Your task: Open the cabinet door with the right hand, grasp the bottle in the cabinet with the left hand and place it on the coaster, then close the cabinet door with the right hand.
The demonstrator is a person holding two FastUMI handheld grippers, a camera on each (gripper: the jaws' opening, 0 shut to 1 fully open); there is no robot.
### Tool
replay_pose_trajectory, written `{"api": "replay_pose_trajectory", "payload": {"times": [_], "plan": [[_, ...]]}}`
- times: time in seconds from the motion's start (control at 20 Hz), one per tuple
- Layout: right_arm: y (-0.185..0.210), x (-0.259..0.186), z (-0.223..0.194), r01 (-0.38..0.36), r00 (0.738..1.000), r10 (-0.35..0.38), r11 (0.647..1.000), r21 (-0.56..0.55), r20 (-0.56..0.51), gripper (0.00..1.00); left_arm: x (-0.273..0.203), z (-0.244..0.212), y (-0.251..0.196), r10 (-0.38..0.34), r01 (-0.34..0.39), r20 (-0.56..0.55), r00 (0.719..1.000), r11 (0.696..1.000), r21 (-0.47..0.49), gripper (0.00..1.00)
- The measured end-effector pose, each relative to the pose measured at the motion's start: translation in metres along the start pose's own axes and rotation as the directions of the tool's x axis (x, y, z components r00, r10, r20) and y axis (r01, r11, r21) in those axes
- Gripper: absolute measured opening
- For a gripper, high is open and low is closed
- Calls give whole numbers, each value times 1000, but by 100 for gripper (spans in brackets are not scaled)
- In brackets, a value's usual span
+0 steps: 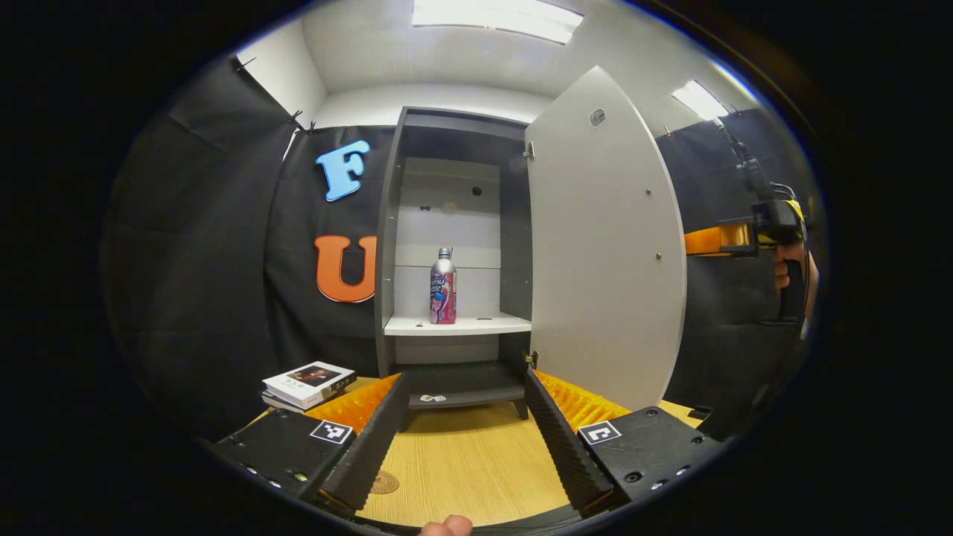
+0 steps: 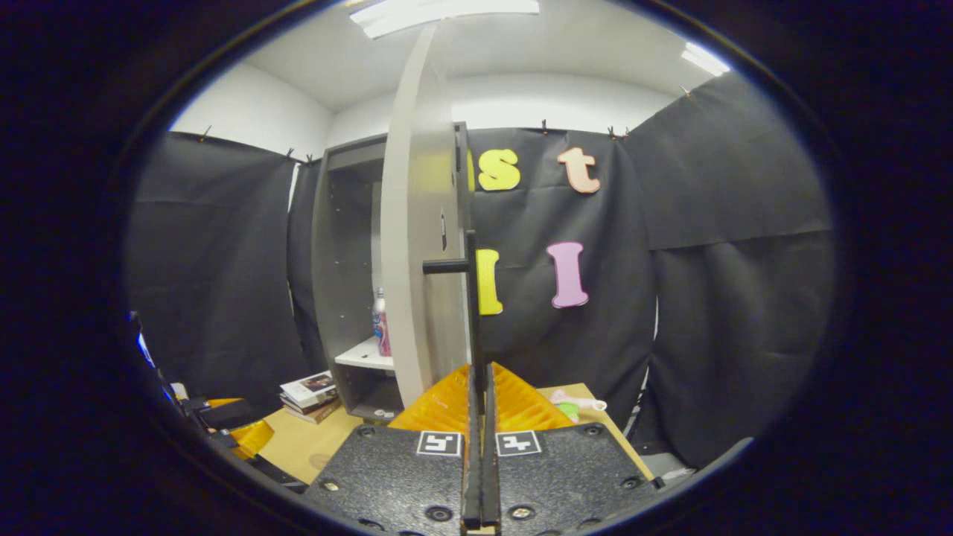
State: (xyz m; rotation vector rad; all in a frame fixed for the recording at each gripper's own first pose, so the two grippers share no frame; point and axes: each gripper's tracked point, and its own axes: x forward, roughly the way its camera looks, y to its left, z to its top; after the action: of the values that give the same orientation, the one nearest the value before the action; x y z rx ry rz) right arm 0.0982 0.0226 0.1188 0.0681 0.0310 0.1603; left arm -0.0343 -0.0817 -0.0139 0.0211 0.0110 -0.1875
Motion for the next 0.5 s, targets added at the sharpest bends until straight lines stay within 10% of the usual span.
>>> {"api": "replay_pose_trajectory", "payload": {"times": [0.25,0.5], "plan": [[-39,-3,-4,115,993,-114,993,-30,16,3,18,5,-2,-28,28,-3,1000,1000,-11,94],[-50,10,-8,136,991,-136,991,-13,15,56,57,32,15,-18,18,36,999,1000,6,94]]}}
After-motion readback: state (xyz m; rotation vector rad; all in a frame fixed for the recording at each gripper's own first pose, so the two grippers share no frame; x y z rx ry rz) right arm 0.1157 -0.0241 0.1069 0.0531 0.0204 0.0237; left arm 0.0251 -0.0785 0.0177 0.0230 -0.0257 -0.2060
